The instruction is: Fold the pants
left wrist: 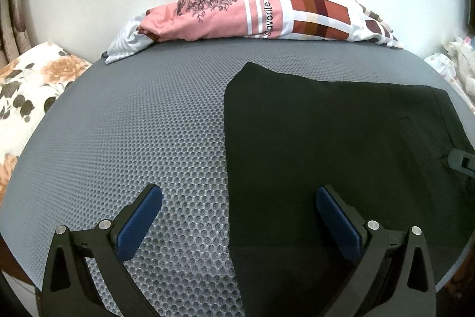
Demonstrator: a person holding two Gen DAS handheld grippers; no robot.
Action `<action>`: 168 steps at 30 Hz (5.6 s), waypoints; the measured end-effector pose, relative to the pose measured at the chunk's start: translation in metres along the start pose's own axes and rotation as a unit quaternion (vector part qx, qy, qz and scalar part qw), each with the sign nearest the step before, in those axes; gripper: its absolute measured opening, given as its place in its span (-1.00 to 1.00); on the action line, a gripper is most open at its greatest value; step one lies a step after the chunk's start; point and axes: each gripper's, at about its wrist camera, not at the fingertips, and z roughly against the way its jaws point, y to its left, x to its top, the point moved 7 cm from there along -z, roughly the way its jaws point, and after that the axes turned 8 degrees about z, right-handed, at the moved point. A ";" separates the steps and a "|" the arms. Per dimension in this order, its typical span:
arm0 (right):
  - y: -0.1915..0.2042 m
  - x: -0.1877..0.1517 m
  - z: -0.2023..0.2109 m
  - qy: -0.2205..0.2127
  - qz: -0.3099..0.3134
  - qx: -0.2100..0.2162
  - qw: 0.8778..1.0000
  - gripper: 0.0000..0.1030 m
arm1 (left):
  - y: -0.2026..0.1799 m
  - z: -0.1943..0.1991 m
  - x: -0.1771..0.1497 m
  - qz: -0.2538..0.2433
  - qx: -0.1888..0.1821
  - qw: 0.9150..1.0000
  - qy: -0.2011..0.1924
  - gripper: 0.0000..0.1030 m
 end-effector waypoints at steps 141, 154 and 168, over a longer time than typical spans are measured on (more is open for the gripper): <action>-0.006 0.015 -0.009 0.110 -0.017 0.054 0.992 0.94 | 0.004 -0.008 -0.001 0.007 -0.017 1.000 0.025 1.00; -0.009 0.019 -0.013 0.124 0.017 0.032 0.992 0.27 | -0.008 -0.005 -0.003 -0.001 -0.061 0.997 0.050 0.62; -0.046 0.032 -0.011 0.140 -0.022 0.069 0.987 0.12 | 0.000 -0.017 0.004 -0.012 -0.114 0.987 0.111 0.83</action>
